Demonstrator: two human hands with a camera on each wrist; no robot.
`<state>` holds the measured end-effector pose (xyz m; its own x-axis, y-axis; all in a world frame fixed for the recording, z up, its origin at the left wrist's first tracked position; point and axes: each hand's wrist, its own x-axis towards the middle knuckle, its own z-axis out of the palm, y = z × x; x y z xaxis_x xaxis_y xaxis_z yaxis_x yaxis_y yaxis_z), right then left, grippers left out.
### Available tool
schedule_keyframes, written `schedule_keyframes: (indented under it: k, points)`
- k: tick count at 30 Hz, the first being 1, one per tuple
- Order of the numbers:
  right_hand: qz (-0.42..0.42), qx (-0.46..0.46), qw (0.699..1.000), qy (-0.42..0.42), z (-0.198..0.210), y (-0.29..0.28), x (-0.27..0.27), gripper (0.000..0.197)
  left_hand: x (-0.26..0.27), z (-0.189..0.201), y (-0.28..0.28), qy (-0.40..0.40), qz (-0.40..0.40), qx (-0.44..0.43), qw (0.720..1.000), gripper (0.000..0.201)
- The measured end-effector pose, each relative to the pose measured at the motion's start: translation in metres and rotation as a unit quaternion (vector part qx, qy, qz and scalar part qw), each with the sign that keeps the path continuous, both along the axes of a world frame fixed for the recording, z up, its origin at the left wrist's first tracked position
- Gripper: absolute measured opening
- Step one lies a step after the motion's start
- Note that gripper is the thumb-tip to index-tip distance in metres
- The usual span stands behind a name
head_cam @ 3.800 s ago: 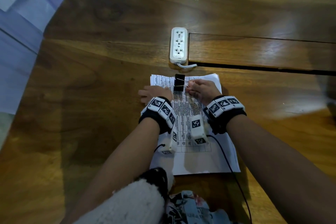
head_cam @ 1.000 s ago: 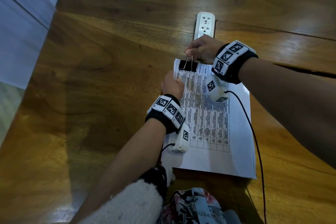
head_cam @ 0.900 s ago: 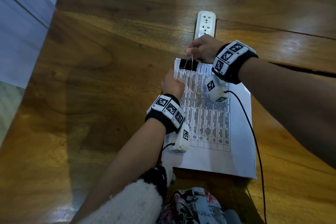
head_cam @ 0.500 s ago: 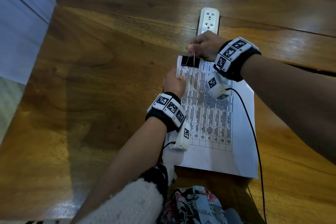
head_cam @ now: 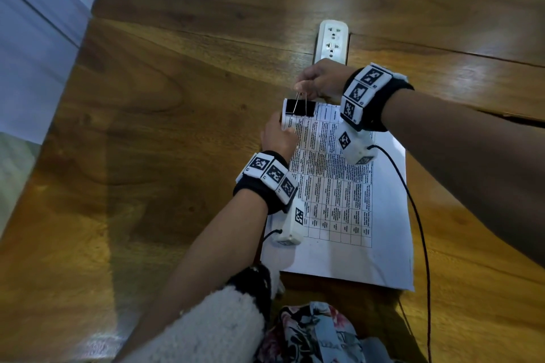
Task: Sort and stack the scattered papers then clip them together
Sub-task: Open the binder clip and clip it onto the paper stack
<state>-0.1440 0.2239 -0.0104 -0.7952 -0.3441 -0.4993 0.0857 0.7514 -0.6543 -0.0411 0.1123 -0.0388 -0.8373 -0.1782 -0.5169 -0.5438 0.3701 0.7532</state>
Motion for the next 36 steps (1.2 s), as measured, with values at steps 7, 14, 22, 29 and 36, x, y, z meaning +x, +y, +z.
schedule_keyframes:
  k: [7, 14, 22, 29, 36]
  points:
    - [-0.017, 0.045, 0.993, 0.108, -0.008, -0.001, 0.014, 0.027, -0.004, -0.002, -0.006, -0.032, -0.006, 0.032, 0.999, 0.028]
    - [-0.192, -0.15, 0.963, -0.119, -0.013, 0.007, -0.005, 0.025, -0.003, -0.009, -0.006, -0.004, 0.001, 0.042, 0.999, 0.027]
    - [-0.041, -0.145, 0.982, -0.114, -0.01, 0.021, -0.012, 0.052, -0.004, -0.013, -0.007, 0.007, -0.001, 0.037, 0.999, 0.023]
    - [-0.073, -0.153, 0.985, -0.044, -0.022, 0.014, -0.008, 0.014, -0.004, -0.017, -0.007, 0.016, -0.005, 0.038, 0.999, 0.026]
    - [-0.082, -0.142, 0.986, -0.024, -0.021, 0.006, -0.004, 0.015, -0.004, -0.014, -0.008, 0.021, -0.01, 0.029, 0.999, 0.029]
